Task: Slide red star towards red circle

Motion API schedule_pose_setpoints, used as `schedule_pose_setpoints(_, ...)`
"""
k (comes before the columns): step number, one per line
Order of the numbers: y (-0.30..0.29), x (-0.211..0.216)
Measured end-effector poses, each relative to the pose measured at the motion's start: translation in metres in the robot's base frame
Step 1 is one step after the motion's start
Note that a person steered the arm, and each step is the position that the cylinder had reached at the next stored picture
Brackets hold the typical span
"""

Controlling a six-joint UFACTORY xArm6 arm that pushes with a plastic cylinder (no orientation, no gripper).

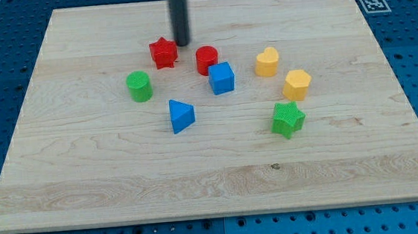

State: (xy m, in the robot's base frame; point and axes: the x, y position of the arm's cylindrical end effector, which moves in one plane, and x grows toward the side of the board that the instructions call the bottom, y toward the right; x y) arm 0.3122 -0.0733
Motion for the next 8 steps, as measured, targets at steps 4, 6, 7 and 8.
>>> schedule_pose_setpoints(4,-0.121,0.023)
schedule_pose_setpoints(6,-0.064,0.038)
schedule_pose_setpoints(7,-0.032,0.039)
schedule_pose_setpoints(8,-0.009,0.039)
